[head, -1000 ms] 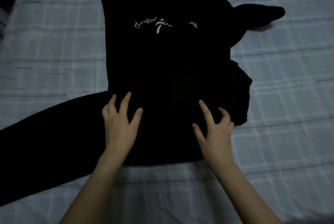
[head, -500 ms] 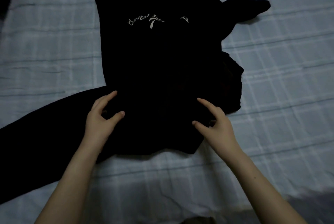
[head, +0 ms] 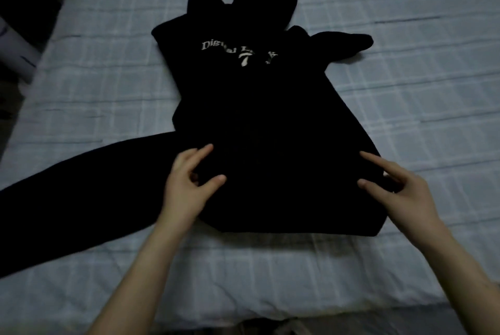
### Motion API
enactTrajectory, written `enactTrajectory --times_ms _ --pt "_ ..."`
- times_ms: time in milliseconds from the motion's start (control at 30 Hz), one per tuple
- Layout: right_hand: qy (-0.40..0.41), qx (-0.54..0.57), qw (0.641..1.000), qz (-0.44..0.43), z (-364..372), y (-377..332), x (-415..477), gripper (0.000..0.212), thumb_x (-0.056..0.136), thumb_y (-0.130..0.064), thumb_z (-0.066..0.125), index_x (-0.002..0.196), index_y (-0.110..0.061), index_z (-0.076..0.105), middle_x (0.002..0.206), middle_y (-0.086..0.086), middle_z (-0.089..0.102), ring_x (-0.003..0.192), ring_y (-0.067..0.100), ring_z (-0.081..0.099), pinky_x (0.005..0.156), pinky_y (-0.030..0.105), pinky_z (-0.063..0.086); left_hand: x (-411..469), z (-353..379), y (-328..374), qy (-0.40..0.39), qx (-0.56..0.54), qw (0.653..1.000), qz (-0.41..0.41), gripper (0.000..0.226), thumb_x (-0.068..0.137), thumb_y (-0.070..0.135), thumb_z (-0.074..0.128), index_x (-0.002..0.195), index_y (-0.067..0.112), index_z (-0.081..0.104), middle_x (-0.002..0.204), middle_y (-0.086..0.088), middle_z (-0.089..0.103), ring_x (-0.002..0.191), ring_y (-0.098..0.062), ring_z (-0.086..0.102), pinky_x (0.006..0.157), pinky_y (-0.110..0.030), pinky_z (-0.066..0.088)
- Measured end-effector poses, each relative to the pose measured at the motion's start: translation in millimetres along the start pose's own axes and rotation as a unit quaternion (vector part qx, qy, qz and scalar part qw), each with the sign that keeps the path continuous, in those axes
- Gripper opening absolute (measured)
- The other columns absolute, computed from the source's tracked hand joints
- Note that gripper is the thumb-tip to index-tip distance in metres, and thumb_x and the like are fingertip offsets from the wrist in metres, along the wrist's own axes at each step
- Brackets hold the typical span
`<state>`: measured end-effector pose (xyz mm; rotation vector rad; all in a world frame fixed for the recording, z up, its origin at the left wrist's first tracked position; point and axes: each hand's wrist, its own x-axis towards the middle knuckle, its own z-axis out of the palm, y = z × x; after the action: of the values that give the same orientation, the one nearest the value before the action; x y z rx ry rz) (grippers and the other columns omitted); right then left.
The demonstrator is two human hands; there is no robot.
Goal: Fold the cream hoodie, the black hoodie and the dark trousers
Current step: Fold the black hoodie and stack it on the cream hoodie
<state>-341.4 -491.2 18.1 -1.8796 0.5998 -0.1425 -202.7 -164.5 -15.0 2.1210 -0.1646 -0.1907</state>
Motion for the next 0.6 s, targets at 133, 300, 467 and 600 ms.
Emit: enactTrajectory --times_ms 133,300,467,600 --pt "0.0 0.004 1.0 0.031 19 50 3 0.05 0.088 -0.004 0.071 0.124 -0.039 0.066 0.119 -0.013 0.068 0.111 0.01 0.065 0.095 0.034 0.055 -12 38 -15 -0.036 -0.075 0.996 -0.03 0.053 0.089 0.008 0.069 0.133 0.033 0.052 0.142 0.01 0.039 0.119 0.009 0.046 0.088 0.001 0.037" --pt "0.007 0.014 1.0 0.01 44 72 6 0.051 0.089 -0.011 0.072 0.128 -0.041 0.06 0.129 -0.014 0.063 0.122 0.007 0.058 0.097 0.024 0.052 -15 38 -26 0.137 -0.06 0.987 -0.059 0.048 0.092 0.008 0.064 0.134 0.028 0.053 0.131 0.007 0.044 0.115 -0.01 0.05 0.099 -0.023 0.046" --pt "-0.007 -0.08 0.997 -0.014 58 70 -2 0.072 0.081 -0.013 0.08 0.141 -0.035 0.047 0.141 -0.015 0.05 0.131 0.005 0.046 0.111 0.038 0.04 -2 37 -40 0.099 -0.082 0.982 -0.139 0.073 0.086 0.02 0.073 0.146 0.037 0.035 0.139 -0.004 0.041 0.12 -0.015 0.047 0.102 -0.034 0.046" --pt "-0.033 -0.065 0.996 -0.053 64 55 -7 0.07 0.081 -0.002 0.077 0.138 -0.033 0.052 0.136 -0.02 0.055 0.127 0.001 0.05 0.108 0.033 0.043 -3 29 -36 0.093 -0.046 0.99 -0.092 0.069 0.083 0.017 0.076 0.142 0.033 0.044 0.125 0.004 0.056 0.107 -0.006 0.055 0.088 -0.014 0.048"
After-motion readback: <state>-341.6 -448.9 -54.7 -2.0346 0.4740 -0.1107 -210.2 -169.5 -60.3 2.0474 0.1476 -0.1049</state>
